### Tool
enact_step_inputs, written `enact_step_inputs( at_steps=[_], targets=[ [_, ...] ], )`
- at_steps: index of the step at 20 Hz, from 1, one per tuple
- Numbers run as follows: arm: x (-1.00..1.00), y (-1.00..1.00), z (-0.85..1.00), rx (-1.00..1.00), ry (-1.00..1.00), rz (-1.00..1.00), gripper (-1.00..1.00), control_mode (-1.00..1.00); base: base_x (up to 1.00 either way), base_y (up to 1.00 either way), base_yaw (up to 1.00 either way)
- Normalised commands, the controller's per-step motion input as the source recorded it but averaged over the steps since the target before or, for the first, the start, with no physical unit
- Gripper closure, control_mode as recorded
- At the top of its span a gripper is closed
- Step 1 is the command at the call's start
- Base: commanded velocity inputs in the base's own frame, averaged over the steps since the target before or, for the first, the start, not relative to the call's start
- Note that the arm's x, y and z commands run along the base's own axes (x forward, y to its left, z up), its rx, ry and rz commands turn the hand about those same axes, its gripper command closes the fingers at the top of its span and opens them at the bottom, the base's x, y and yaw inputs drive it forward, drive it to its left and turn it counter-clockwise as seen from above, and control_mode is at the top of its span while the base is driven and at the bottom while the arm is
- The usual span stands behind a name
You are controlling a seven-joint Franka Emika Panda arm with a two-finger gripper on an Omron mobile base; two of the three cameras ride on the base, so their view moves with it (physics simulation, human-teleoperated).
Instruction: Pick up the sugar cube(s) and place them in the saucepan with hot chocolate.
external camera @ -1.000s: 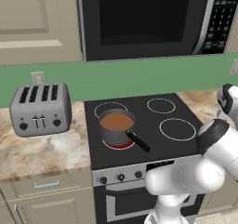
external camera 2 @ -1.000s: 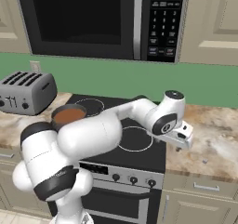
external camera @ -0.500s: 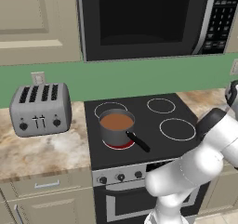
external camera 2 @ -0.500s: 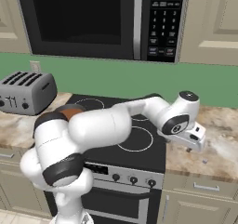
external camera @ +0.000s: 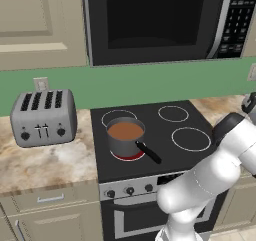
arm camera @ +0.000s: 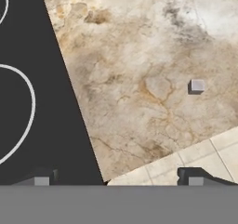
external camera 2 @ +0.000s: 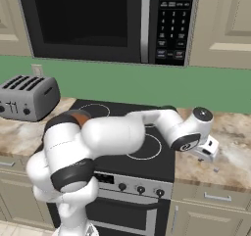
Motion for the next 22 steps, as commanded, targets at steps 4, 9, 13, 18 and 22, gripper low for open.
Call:
enact_step_inputs(
  at_steps=[4, 9, 13, 18, 22],
  targets=[
    [0.27, -0.03, -0.22, -0.03, -0.05, 0.0, -1.0, -1.0, 0.0, 0.0, 0.0],
    [0.03, -0.14, -0.03, -0.05, 0.0, 0.0, -1.0, -1.0, 0.0, 0.0, 0.0],
    [0.01, -0.21, 0.0, -0.07, 0.03, 0.0, -1.0, -1.0, 0.0, 0.0, 0.0],
    [0.04, -0.39, -0.14, -0.02, 0.09, 0.0, -1.0, -1.0, 0.0, 0.0, 0.0],
    [0.0, -0.36, -0.3, 0.0, 0.12, -0.01, -1.0, -1.0, 0.0, 0.0, 0.0]
  ],
)
